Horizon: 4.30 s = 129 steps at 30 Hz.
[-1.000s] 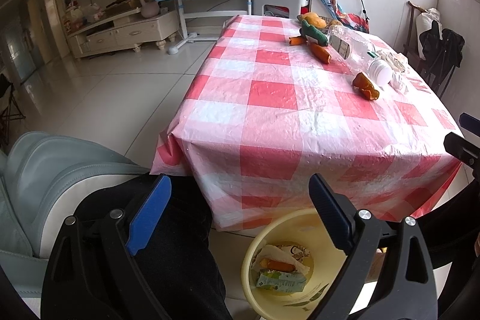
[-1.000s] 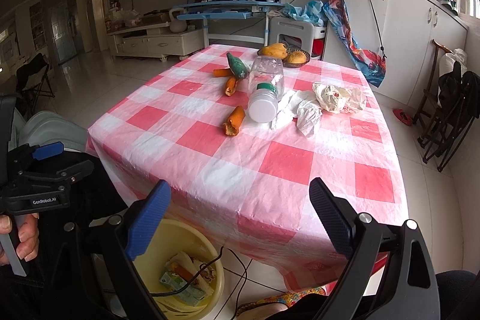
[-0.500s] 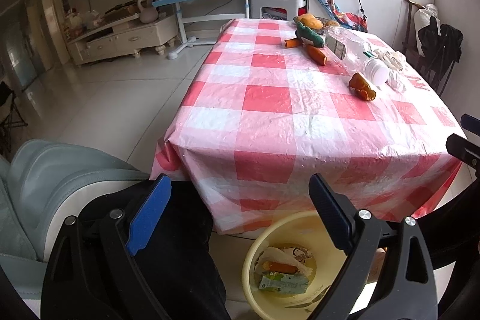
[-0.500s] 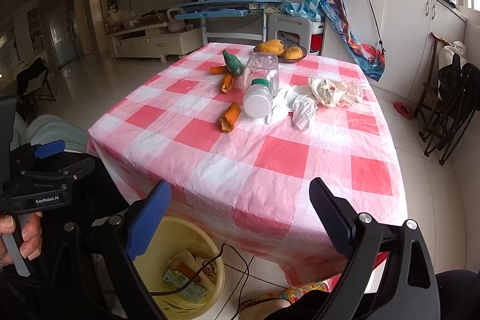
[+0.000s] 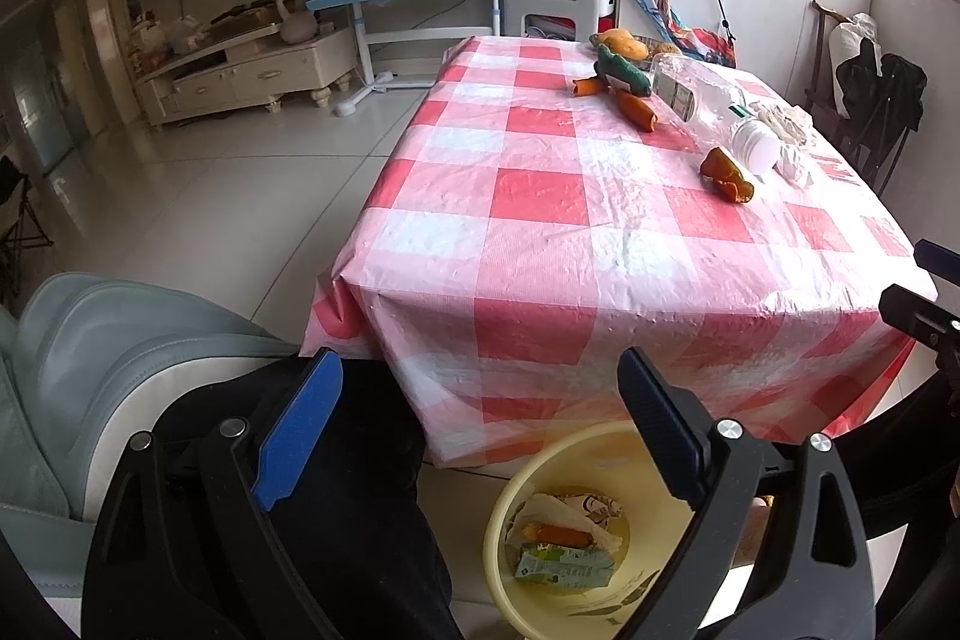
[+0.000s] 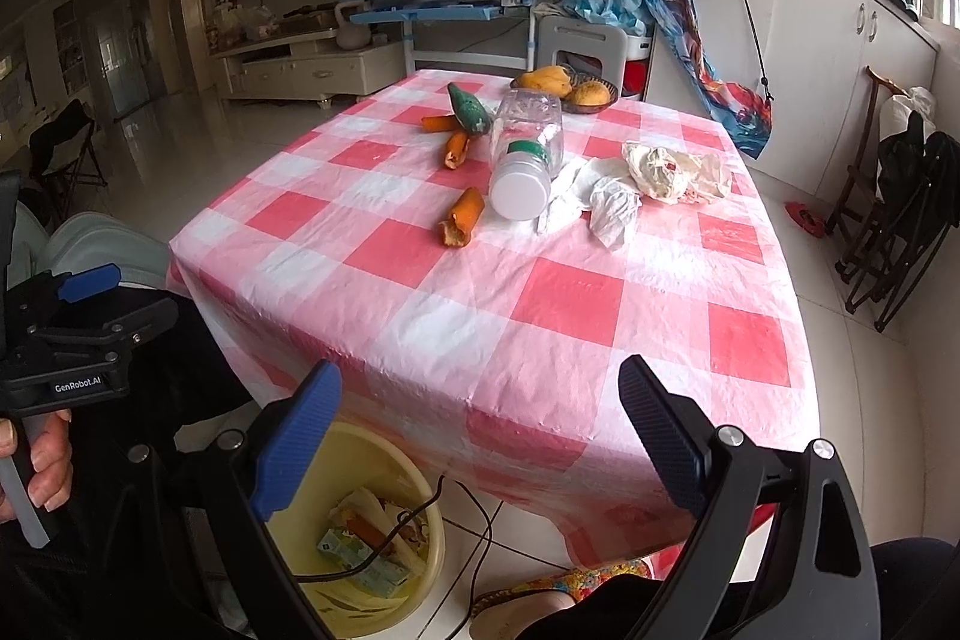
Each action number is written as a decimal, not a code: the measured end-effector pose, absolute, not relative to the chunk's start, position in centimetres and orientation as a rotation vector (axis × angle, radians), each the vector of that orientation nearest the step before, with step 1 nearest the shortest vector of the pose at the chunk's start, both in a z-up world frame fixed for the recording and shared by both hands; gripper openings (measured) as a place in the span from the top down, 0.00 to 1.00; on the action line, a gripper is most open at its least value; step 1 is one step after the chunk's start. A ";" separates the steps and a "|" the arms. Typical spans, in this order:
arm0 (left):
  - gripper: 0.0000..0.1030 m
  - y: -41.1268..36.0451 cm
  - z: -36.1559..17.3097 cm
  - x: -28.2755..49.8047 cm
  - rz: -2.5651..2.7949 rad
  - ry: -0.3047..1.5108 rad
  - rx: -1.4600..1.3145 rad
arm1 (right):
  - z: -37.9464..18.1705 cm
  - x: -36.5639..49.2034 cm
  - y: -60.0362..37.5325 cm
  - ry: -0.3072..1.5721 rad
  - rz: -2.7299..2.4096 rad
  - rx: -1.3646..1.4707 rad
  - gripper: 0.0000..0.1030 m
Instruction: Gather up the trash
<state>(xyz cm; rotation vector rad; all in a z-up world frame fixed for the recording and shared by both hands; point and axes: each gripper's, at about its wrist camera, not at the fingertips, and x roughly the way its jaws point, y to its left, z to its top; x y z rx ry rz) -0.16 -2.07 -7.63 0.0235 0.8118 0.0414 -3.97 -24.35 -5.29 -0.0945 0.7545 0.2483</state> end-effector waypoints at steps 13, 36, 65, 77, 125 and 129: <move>0.13 -2.9 -7.4 0.5 0.015 0.829 0.024 | -2.7 -2.6 -25.1 0.726 0.288 -0.033 0.13; 0.54 -17.9 -9.3 17.5 -0.111 0.909 0.122 | -4.8 9.9 -31.5 0.842 0.227 0.030 0.21; 0.85 -5.2 -6.0 6.5 -0.196 0.901 -0.087 | -1.1 0.8 -26.1 0.783 0.571 -0.001 0.93; 0.85 -4.4 -12.1 -0.1 -0.184 1.166 -0.095 | -9.8 -6.1 -15.6 1.140 0.822 -0.372 0.89; 0.08 -0.7 -9.4 0.0 0.031 0.896 -0.120 | -8.5 -4.7 -19.5 0.879 0.332 -0.207 0.14; 0.08 -0.6 -9.5 0.1 0.031 0.898 -0.124 | -8.5 -4.7 -19.4 0.879 0.332 -0.206 0.14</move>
